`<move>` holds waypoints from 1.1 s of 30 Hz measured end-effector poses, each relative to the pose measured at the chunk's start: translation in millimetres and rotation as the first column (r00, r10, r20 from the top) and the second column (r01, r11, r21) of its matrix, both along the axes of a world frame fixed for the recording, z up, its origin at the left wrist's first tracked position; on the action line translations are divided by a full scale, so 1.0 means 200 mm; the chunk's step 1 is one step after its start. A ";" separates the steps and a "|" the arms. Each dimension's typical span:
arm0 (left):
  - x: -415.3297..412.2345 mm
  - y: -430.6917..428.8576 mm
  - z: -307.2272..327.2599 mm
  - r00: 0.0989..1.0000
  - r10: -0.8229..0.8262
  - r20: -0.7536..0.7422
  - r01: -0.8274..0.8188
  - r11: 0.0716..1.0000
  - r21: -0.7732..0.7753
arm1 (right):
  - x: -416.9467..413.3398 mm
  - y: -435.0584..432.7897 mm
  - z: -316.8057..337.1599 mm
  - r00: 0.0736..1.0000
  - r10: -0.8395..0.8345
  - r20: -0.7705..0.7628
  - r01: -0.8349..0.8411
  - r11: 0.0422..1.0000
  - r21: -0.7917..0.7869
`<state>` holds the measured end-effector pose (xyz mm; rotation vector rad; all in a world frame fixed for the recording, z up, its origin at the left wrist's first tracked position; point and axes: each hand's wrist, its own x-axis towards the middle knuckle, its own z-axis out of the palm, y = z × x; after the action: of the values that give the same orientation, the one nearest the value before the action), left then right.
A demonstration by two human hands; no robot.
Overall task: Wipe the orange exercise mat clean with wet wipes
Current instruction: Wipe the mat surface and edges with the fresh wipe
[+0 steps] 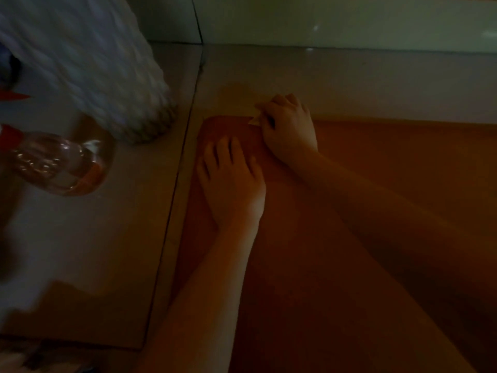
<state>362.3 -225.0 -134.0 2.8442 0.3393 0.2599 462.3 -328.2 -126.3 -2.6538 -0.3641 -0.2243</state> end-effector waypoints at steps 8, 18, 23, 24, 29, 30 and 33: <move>0.01 -0.01 -0.02 0.997 0.012 0.074 -0.015 0.999 0.039 | 0.04 -0.04 0.04 0.992 0.013 -0.123 -0.020 0.998 -0.061; 0.00 -0.01 -0.01 1.000 0.009 0.018 -0.010 0.997 0.078 | 0.00 -0.30 0.01 0.996 0.025 -0.088 -0.028 0.999 -0.030; 0.00 -0.01 -0.01 0.983 -0.183 0.011 0.180 0.972 0.151 | -0.01 -0.30 0.00 0.999 0.032 -0.041 -0.032 0.999 0.016; 0.01 -0.01 0.00 0.980 -0.199 0.006 0.196 0.970 0.146 | 0.00 -0.30 0.00 0.998 0.036 -0.052 -0.034 0.999 0.021; 0.02 -0.01 0.01 0.983 -0.184 -0.010 0.184 0.973 0.141 | 0.01 -0.30 -0.01 0.997 0.051 -0.058 -0.047 0.997 0.056; 0.03 -0.02 0.01 0.983 -0.182 -0.021 0.183 0.972 0.144 | 0.01 -0.31 0.00 0.997 0.052 -0.064 -0.048 0.997 0.066; 0.02 -0.01 0.01 0.984 -0.174 -0.033 0.177 0.975 0.132 | 0.00 -0.30 0.00 0.997 0.053 -0.060 -0.049 0.997 0.064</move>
<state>365.4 -227.3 -131.4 2.9879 0.0758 0.2243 462.5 -388.5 -126.9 -2.5798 -0.3976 -0.1352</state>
